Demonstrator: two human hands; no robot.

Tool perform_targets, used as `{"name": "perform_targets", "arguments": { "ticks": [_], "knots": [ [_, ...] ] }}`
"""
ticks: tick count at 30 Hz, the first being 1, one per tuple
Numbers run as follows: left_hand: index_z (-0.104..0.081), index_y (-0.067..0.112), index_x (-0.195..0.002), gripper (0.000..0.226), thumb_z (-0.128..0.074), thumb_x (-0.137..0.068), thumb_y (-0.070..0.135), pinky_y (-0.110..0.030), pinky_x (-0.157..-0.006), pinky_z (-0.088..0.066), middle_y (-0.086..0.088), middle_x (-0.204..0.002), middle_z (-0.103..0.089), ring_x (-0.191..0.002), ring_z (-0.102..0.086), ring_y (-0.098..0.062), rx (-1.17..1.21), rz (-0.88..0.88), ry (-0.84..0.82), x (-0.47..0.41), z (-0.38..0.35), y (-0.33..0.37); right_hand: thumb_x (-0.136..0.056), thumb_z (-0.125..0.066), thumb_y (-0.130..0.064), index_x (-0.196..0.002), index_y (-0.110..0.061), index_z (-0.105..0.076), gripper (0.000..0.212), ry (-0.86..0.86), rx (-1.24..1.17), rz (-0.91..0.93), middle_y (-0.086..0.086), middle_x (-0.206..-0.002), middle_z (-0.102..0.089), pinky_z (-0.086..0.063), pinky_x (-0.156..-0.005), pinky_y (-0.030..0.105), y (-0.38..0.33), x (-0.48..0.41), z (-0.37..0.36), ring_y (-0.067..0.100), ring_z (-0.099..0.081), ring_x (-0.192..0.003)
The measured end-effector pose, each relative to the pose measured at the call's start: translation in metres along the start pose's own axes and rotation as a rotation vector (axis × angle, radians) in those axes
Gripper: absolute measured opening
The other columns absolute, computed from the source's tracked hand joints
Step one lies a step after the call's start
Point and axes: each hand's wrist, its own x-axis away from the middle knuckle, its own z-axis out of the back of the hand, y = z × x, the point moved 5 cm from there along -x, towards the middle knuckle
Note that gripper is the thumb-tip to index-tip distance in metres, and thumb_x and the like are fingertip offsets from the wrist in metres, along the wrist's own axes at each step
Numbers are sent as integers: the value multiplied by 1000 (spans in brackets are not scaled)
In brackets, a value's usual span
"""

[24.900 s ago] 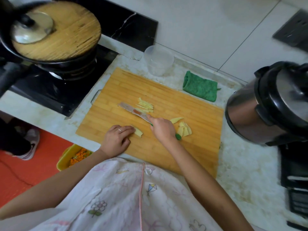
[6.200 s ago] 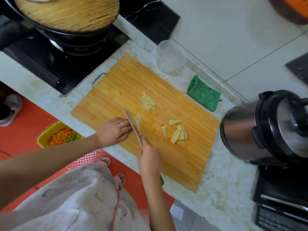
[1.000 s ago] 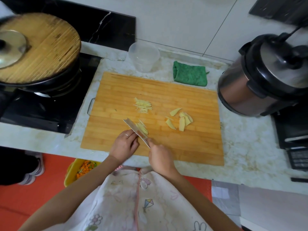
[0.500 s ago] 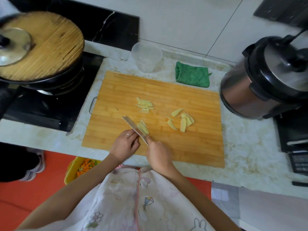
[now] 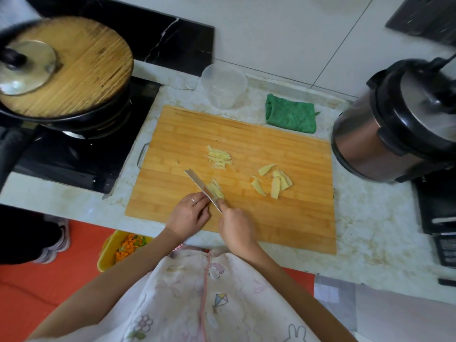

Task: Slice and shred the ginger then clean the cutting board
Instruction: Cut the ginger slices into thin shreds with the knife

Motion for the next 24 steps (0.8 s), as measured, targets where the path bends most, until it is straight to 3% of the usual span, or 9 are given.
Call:
{"name": "perform_targets", "arguments": {
  "ticks": [11,24],
  "knots": [
    [-69,0,-102,28,-49,-89,15,-32,-82,-47,-13,-101,-66,-88,-61,-30,-15,-2,38,1,-2,-2,-95,-39,-7,-144,-21,-33,51,-12,-26,1,11,-101,-67,-35,-61,30,7,10,-4,29,-64,-93],
    [-68,1,-108,35,-47,-87,19,-36,-82,-50,-13,-107,-66,-91,-63,-32,-38,27,-37,1,0,1,-96,-38,-5,-142,-21,-38,49,7,-15,-17,12,-102,-68,-36,-61,32,1,-4,-7,31,-64,-94]
  ]
}}
